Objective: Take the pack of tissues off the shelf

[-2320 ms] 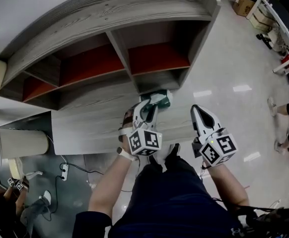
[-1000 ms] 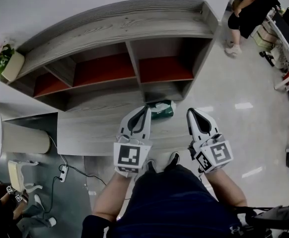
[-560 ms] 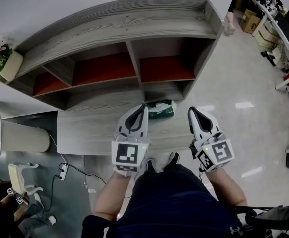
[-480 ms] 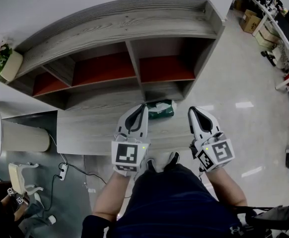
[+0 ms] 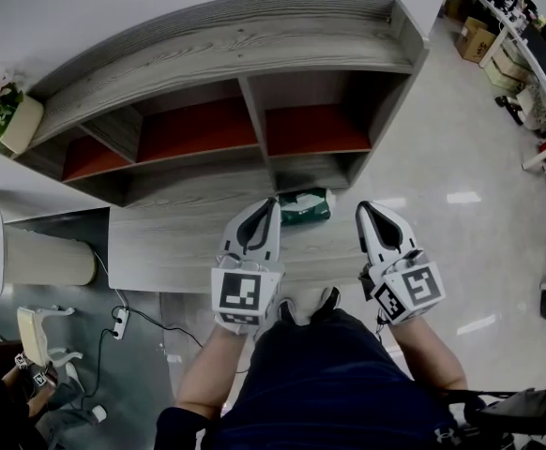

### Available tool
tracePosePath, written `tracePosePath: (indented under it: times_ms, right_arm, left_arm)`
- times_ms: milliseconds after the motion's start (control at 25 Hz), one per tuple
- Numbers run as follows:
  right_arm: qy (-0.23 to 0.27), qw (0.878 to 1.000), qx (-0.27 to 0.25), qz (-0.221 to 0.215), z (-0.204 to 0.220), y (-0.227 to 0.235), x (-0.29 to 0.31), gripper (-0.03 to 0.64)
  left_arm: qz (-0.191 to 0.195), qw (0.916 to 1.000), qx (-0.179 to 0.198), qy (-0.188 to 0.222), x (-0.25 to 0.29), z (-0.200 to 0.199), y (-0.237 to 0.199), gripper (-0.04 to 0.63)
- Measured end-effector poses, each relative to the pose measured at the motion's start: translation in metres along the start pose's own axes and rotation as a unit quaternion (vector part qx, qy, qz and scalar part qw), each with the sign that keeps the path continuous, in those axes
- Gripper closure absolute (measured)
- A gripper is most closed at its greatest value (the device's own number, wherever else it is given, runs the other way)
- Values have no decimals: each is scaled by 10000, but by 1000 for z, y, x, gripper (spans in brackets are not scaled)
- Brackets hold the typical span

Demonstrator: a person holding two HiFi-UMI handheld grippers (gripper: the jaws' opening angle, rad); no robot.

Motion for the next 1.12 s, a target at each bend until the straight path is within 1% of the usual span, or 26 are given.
tracePosePath:
  times_ms: [720, 920, 1120]
  right_arm:
    - [1, 10000, -3, -60, 0, -2, -4, 606]
    - [12, 10000, 9, -76, 3, -3, -5, 606]
    - [9, 10000, 14, -74, 3, -3, -6, 606]
  left_arm:
    - [34, 10000, 20, -41, -3, 0, 4, 578]
    - [19, 10000, 24, 9, -3, 2, 5, 578]
    - [46, 9999, 21, -90, -5, 4, 6, 578]
Point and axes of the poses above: the fingertips, and each gripper's own axes: x forward along the fingers, y to its right, z out of its underside, the point moved 6 cm from there along -x, backward along the fingers, and after that the axes turned 15 degrees about z, right-handed, at the moved point
